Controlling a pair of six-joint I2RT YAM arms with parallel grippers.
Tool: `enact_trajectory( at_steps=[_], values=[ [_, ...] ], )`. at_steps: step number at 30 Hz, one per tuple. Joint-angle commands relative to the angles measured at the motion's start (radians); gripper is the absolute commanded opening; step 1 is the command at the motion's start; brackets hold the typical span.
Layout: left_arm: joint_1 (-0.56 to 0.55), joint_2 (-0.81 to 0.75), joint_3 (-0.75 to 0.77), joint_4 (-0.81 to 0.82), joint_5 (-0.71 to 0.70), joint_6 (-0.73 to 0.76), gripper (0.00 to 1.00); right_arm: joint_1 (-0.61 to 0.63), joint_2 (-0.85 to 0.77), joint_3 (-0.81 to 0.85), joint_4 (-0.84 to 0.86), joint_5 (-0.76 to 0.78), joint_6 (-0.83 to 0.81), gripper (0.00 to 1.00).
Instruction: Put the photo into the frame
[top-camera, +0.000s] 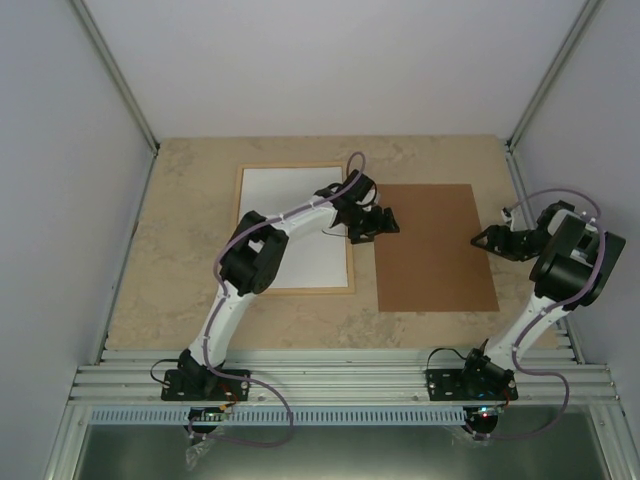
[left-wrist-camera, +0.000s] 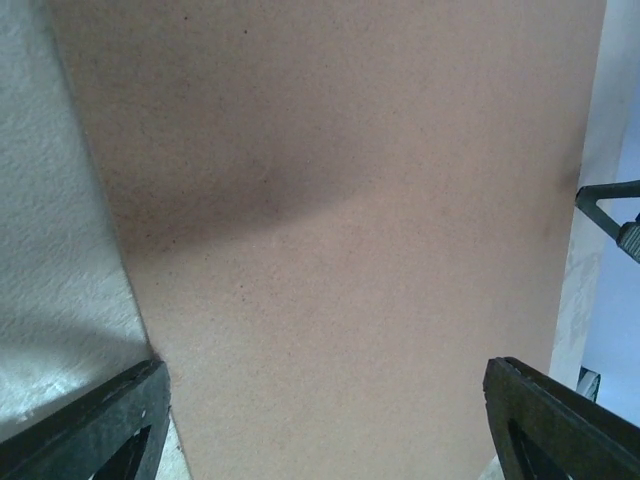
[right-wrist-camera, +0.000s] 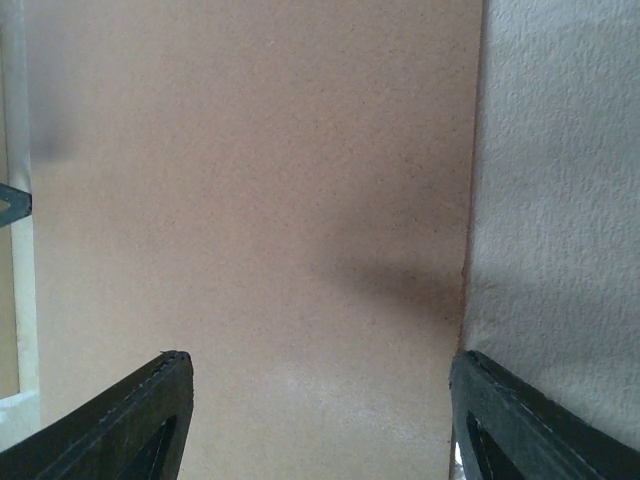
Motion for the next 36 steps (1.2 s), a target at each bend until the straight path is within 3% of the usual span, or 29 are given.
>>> enact_trajectory(
  at_steps=[1,11,19,27,32,36],
  values=[
    [-0.040,0.084,0.022,0.031,0.078,-0.012,0.88,0.039,0.127,-0.084,-0.003,0.094,0.023,0.71],
    [-0.040,-0.139,-0.108,0.442,0.156,-0.024,0.83,0.051,0.128,-0.089,-0.009,0.060,0.017,0.69],
    [-0.027,-0.273,-0.261,0.642,0.203,-0.056,0.80,0.101,0.126,-0.086,-0.008,0.017,0.020,0.68],
    [0.101,-0.388,-0.421,0.524,0.193,-0.075,0.80,0.208,0.110,-0.075,-0.016,-0.081,0.040,0.67],
    [0.177,-0.475,-0.515,0.339,0.143,0.087,0.85,0.278,0.116,-0.077,0.006,-0.114,0.064,0.67],
    [0.229,-0.475,-0.519,0.173,0.035,0.199,0.91,0.262,0.122,-0.089,0.046,-0.066,0.091,0.67]
  ],
)
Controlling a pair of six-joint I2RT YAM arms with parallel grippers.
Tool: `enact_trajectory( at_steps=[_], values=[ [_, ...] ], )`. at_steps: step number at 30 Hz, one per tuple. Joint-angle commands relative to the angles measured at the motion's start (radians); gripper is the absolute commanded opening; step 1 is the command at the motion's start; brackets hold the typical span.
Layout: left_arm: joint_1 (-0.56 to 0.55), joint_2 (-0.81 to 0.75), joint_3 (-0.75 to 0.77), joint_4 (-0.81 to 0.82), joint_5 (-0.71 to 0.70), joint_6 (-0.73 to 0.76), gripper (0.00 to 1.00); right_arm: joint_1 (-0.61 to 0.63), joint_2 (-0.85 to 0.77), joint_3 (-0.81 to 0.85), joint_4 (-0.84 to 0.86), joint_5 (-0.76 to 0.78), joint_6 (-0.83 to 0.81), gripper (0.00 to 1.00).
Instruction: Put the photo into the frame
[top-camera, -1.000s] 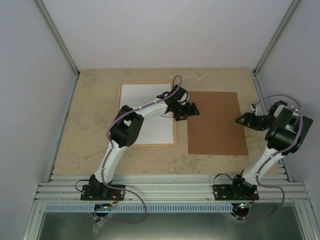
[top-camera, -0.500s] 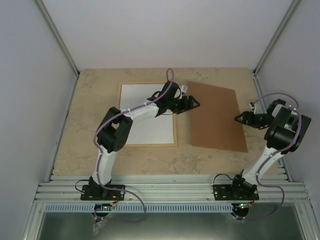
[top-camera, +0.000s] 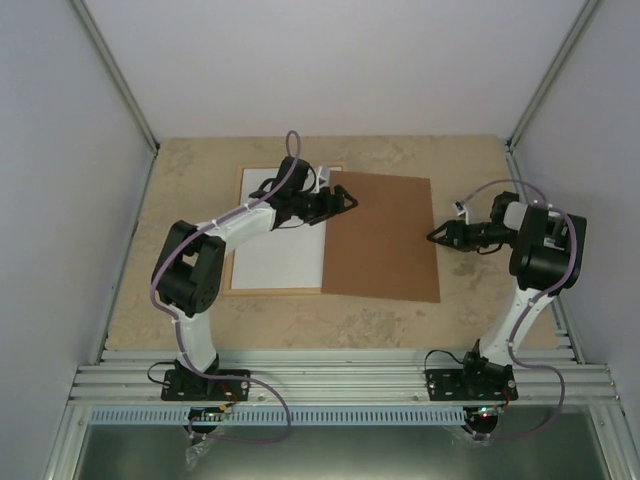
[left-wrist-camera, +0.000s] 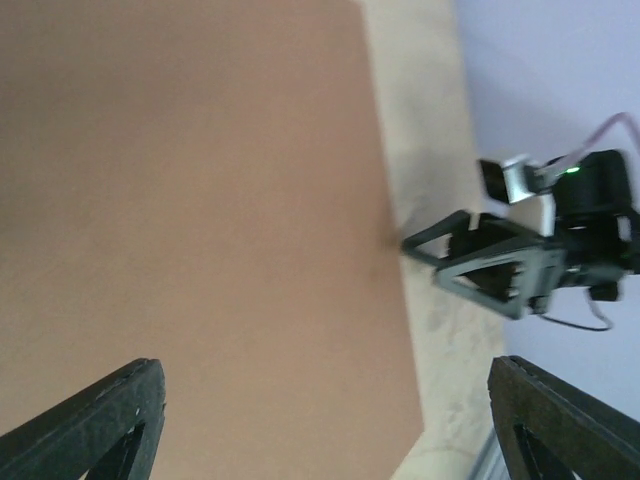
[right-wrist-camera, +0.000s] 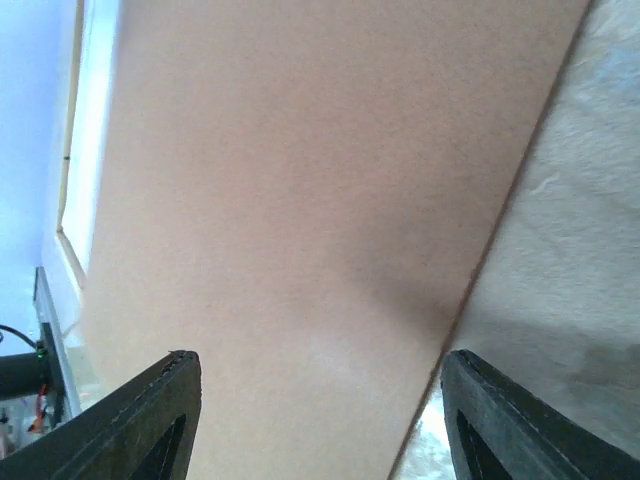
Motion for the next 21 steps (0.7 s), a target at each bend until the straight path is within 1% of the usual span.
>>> enact_trajectory(
  at_steps=[1,6,8,11,17,21],
  values=[
    [0.032,-0.010,-0.019,-0.217,-0.074,0.146,0.91,-0.006,0.081,-0.064,-0.030,0.137,0.055,0.67],
    [0.087,-0.005,-0.049,-0.255,-0.102,0.183,0.89,-0.021,0.086,-0.051,-0.037,0.159,0.055,0.67],
    [0.095,-0.005,-0.063,-0.248,-0.090,0.193,0.89,-0.020,0.088,-0.043,-0.040,0.159,0.052,0.67],
    [0.095,0.029,-0.056,-0.252,-0.056,0.212,0.89,-0.020,0.107,-0.026,-0.047,0.156,0.048,0.67],
    [0.095,0.124,-0.017,-0.234,0.014,0.202,0.87,-0.016,0.133,-0.025,-0.041,0.146,0.050,0.67],
    [0.095,0.173,0.010,-0.204,0.098,0.183,0.86,-0.008,0.160,-0.030,-0.037,0.116,0.042,0.66]
  ],
)
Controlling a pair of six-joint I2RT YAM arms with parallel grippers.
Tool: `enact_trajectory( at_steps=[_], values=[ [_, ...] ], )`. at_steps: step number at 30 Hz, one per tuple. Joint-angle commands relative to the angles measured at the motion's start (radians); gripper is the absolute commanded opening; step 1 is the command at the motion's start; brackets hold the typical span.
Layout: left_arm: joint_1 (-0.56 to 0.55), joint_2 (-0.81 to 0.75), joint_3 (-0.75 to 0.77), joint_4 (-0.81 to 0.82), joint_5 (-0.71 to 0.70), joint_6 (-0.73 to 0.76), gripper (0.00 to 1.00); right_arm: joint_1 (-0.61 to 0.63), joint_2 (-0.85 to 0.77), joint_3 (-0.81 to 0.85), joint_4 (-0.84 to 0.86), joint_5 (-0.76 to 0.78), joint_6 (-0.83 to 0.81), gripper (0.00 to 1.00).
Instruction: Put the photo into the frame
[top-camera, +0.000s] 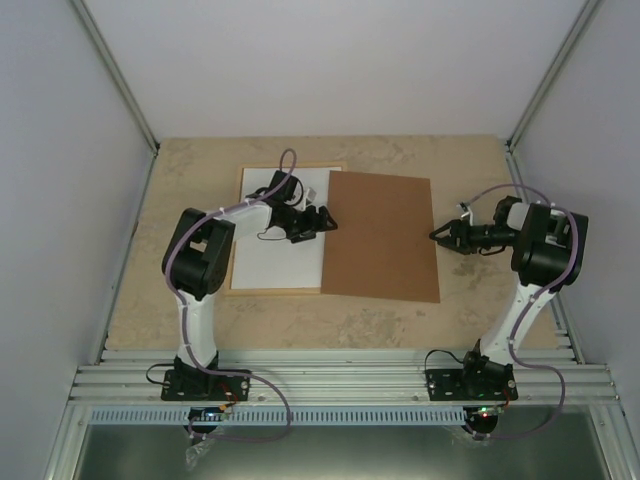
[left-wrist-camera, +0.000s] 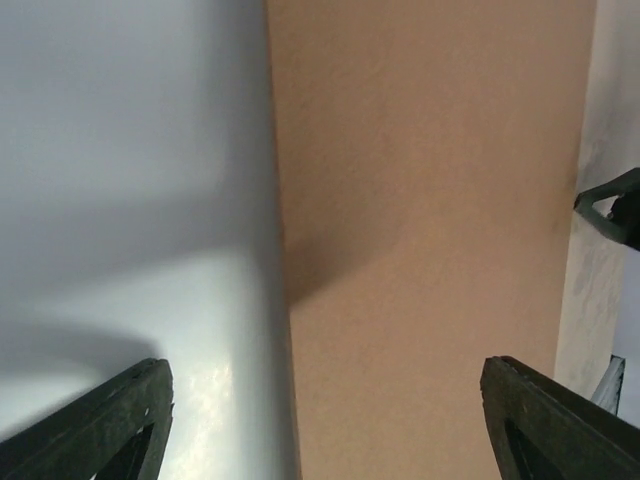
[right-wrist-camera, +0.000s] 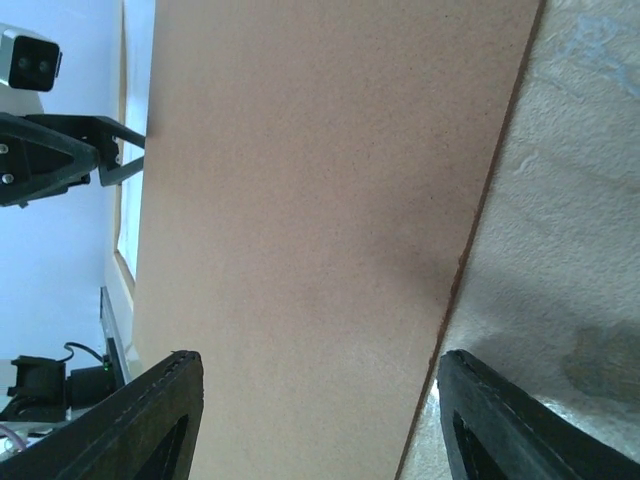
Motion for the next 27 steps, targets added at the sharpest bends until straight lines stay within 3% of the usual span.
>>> enact_trajectory(
  at_steps=[1,11,16,20,24,27],
  values=[
    [-0.003,0.047,0.048,0.035,0.123,-0.014,0.85,0.017,0.119,-0.048,0.008,0.201,0.004,0.65],
    [-0.031,0.103,0.098,0.185,0.292,-0.124,0.72,0.044,0.173,-0.015,0.007,0.166,0.015,0.63],
    [-0.045,0.026,0.098,0.276,0.321,-0.152,0.53,0.046,0.181,-0.003,0.003,0.150,0.015,0.62],
    [-0.060,-0.032,0.087,0.364,0.352,-0.197,0.29,0.044,0.175,0.009,0.001,0.127,0.009,0.62],
    [-0.063,-0.044,0.146,0.394,0.362,-0.239,0.00,0.001,0.099,0.057,-0.025,-0.019,-0.030,0.66],
    [-0.057,-0.084,0.259,0.366,0.374,-0.177,0.00,-0.079,0.006,0.145,-0.045,-0.144,-0.049,0.76]
  ],
)
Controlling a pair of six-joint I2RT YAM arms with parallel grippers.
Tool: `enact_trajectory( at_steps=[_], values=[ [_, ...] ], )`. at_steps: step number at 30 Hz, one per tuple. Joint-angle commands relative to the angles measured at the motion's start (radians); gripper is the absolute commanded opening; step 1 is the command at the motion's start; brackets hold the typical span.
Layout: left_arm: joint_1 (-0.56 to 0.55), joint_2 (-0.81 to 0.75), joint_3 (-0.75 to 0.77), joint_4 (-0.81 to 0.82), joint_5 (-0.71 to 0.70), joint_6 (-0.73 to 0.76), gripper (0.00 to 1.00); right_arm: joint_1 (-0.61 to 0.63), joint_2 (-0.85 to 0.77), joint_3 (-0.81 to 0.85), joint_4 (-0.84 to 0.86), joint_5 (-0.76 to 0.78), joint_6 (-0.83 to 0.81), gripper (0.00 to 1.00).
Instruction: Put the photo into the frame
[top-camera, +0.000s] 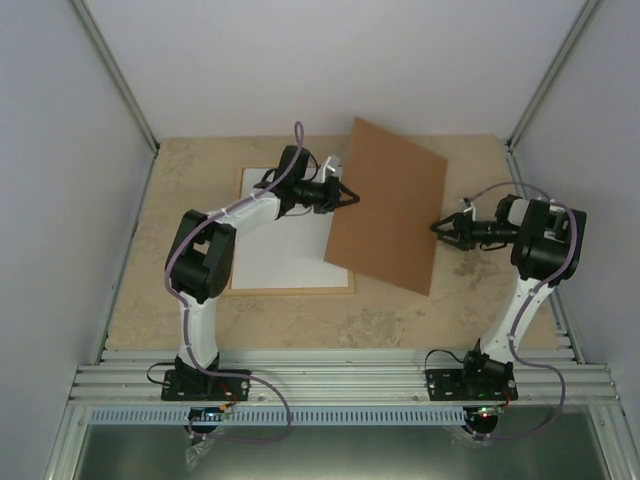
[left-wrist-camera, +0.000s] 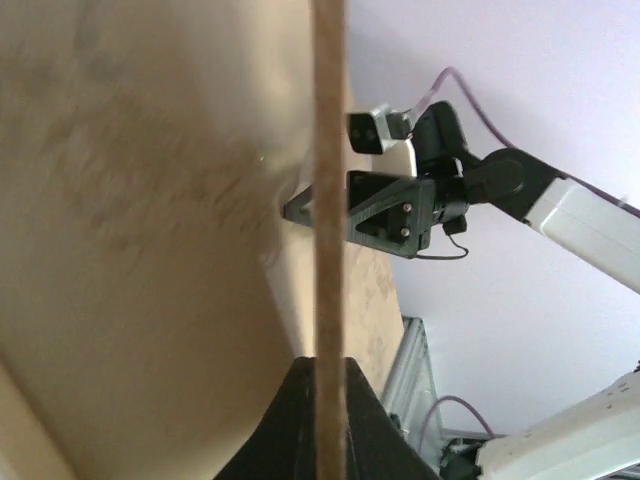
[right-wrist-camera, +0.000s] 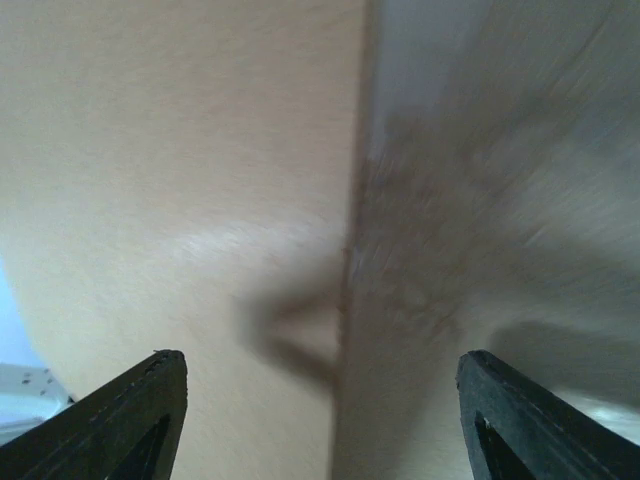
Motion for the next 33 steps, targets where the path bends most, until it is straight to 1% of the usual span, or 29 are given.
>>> enact_trajectory(
  at_steps=[1,2,4,6,9,12,14,15,17,18,21,22,23,24,25,28,30,31,33],
  values=[
    [0.005,-0.094,0.154,0.104,0.086,0.049,0.00,-0.099,-0.095,0.109,-0.001,-0.061,-0.046,0.79],
    [0.016,-0.105,0.162,0.141,0.103,0.021,0.00,-0.111,-0.117,0.139,-0.016,-0.096,-0.049,0.84],
    [0.038,-0.118,0.155,0.276,0.148,-0.086,0.00,-0.116,-0.150,0.197,-0.064,-0.152,-0.071,0.94],
    [0.055,-0.125,0.160,0.392,0.190,-0.174,0.00,-0.114,-0.182,0.234,-0.105,-0.227,-0.085,0.97],
    [0.065,-0.131,0.195,0.469,0.231,-0.232,0.00,-0.101,-0.231,0.282,-0.143,-0.337,-0.085,0.97],
    [0.066,-0.134,0.222,0.529,0.248,-0.289,0.00,-0.062,-0.286,0.346,-0.157,-0.407,-0.070,0.96],
    [0.066,-0.139,0.233,0.561,0.249,-0.314,0.00,-0.026,-0.321,0.375,-0.121,-0.429,-0.022,0.95],
    [0.067,-0.139,0.240,0.560,0.248,-0.318,0.00,-0.007,-0.341,0.375,-0.080,-0.432,0.042,0.94],
    [0.069,-0.144,0.236,0.615,0.252,-0.361,0.00,0.035,-0.385,0.349,0.075,-0.426,0.165,0.87],
    [0.069,-0.147,0.233,0.624,0.252,-0.368,0.00,0.043,-0.410,0.325,0.161,-0.424,0.248,0.81],
    [0.077,-0.166,0.207,0.658,0.254,-0.381,0.00,0.068,-0.476,0.232,0.504,-0.407,0.553,0.62],
    [0.083,-0.171,0.194,0.669,0.253,-0.389,0.00,0.070,-0.492,0.209,0.604,-0.400,0.645,0.56],
    [0.091,-0.176,0.174,0.687,0.251,-0.404,0.00,0.070,-0.500,0.199,0.670,-0.394,0.710,0.50],
    [0.100,-0.181,0.156,0.717,0.249,-0.424,0.00,0.073,-0.502,0.200,0.708,-0.391,0.753,0.44],
    [0.107,-0.185,0.142,0.737,0.247,-0.438,0.00,0.078,-0.501,0.209,0.718,-0.387,0.774,0.36],
    [0.120,-0.193,0.121,0.746,0.251,-0.441,0.00,0.101,-0.491,0.234,0.720,-0.380,0.807,0.18],
    [0.124,-0.194,0.120,0.738,0.254,-0.432,0.00,0.122,-0.494,0.237,0.730,-0.367,0.833,0.02],
    [0.129,-0.197,0.121,0.712,0.253,-0.415,0.05,0.131,-0.498,0.235,0.743,-0.360,0.855,0.01],
    [0.151,-0.206,0.118,0.620,0.242,-0.354,0.21,0.143,-0.505,0.222,0.793,-0.343,0.931,0.01]
  ],
)
